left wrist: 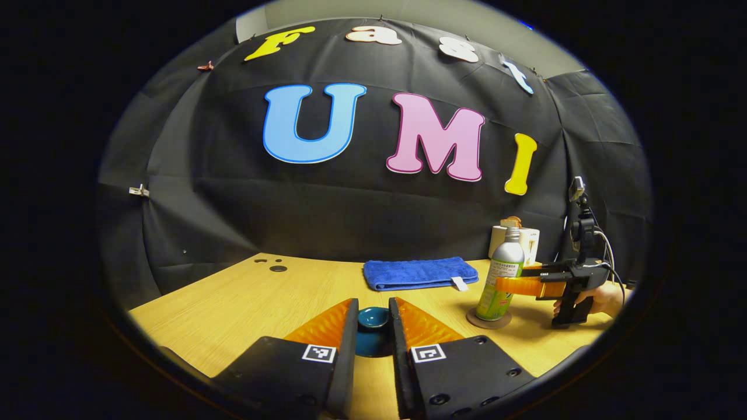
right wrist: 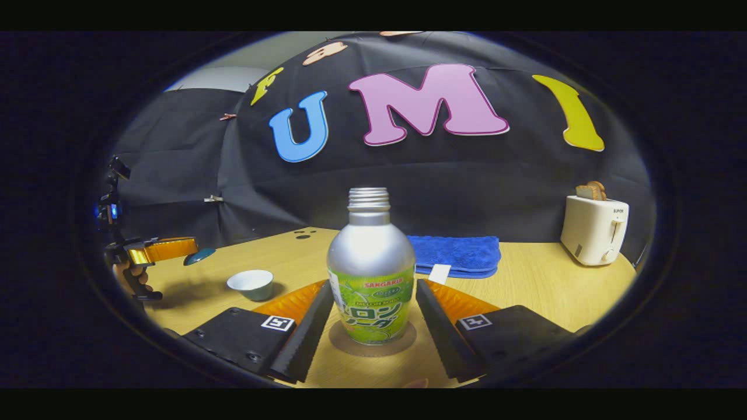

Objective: Open the teacup lid with one hand, grasp the water bottle and pour water into the teacup with the other hand; after pouring, place the water bottle on the coaster and then close the teacup lid.

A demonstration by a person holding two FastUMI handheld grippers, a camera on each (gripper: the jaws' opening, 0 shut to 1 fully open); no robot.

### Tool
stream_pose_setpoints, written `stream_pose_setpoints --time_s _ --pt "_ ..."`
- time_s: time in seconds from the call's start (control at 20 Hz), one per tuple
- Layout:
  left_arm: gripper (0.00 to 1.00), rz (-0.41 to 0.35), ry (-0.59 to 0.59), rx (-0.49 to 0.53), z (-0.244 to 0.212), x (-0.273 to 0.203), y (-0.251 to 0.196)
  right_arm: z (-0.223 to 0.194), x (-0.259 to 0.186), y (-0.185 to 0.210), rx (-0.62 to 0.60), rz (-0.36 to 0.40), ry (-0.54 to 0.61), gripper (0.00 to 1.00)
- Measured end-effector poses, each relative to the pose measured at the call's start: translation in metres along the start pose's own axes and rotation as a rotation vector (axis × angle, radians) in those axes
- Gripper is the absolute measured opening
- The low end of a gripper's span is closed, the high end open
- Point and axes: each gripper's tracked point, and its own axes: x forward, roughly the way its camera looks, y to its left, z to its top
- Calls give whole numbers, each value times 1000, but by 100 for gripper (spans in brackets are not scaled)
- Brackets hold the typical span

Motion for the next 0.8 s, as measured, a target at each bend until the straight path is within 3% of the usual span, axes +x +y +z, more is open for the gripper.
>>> stream_pose_setpoints --time_s 0.15,0.2,0.3,0.8 --pt "33 -30 -4 5 3 16 -11 0 -4 -3 9 -13 8 91" --pt "33 -36 -3 6 2 21 -13 -1 -5 -2 15 -9 13 89" --pt "33 -42 2 12 0 31 -17 -7 -10 1 19 -1 27 97" --pt "34 -53 47 39 -22 70 -18 -17 -61 -1 0 -38 39 98"
